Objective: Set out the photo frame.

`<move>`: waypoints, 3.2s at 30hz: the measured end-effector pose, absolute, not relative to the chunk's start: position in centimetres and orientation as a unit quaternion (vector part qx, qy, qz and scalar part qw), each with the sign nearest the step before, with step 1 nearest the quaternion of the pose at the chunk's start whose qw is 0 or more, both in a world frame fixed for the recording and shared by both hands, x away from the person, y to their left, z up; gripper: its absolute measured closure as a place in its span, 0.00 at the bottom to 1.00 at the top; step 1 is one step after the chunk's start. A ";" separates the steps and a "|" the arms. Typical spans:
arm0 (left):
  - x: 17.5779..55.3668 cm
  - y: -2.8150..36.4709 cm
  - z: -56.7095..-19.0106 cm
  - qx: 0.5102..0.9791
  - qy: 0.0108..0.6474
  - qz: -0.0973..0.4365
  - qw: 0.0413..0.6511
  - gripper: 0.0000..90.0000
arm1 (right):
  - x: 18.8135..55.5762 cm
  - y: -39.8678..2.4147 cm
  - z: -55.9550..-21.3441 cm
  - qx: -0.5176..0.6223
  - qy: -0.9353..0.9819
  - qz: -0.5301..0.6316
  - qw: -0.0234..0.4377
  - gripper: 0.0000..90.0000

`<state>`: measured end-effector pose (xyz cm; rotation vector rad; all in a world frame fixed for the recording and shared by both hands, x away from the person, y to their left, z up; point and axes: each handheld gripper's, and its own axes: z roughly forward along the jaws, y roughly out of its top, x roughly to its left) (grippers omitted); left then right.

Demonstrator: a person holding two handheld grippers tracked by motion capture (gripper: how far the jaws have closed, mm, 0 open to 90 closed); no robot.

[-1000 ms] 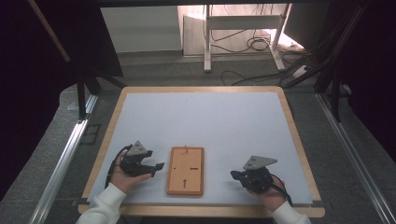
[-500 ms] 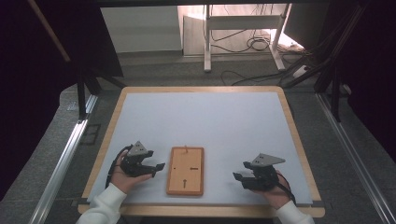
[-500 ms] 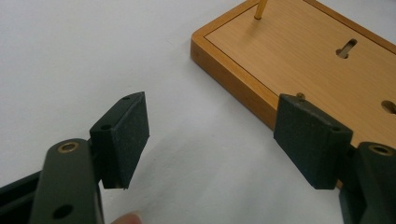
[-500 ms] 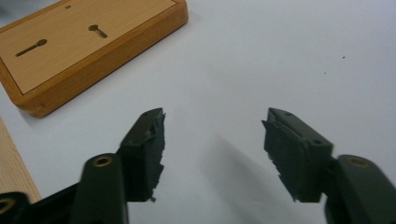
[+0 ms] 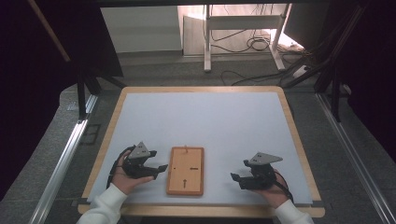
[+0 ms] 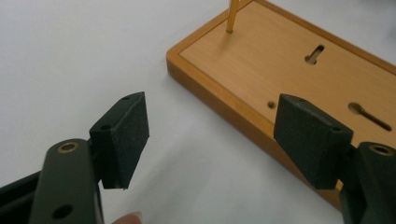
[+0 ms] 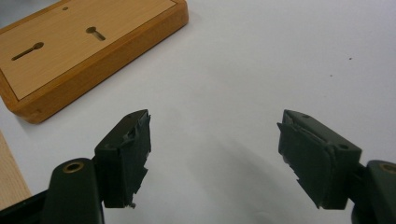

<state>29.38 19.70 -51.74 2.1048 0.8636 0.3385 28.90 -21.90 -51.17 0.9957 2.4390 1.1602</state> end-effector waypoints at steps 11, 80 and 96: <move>30.9 17.0 -51.4 0.855 0.304 0.122 0.402 0.31 | 28.7 -22.0 -51.2 0.342 0.841 0.397 0.134 0.28; 38.6 12.7 -51.7 0.874 0.287 0.012 0.392 0.94 | 27.0 -18.4 -50.2 0.262 0.861 0.408 0.155 0.22; 39.6 13.0 -51.7 0.871 0.289 -0.016 0.396 0.93 | 25.0 -13.0 -50.9 0.170 0.897 0.362 0.188 0.15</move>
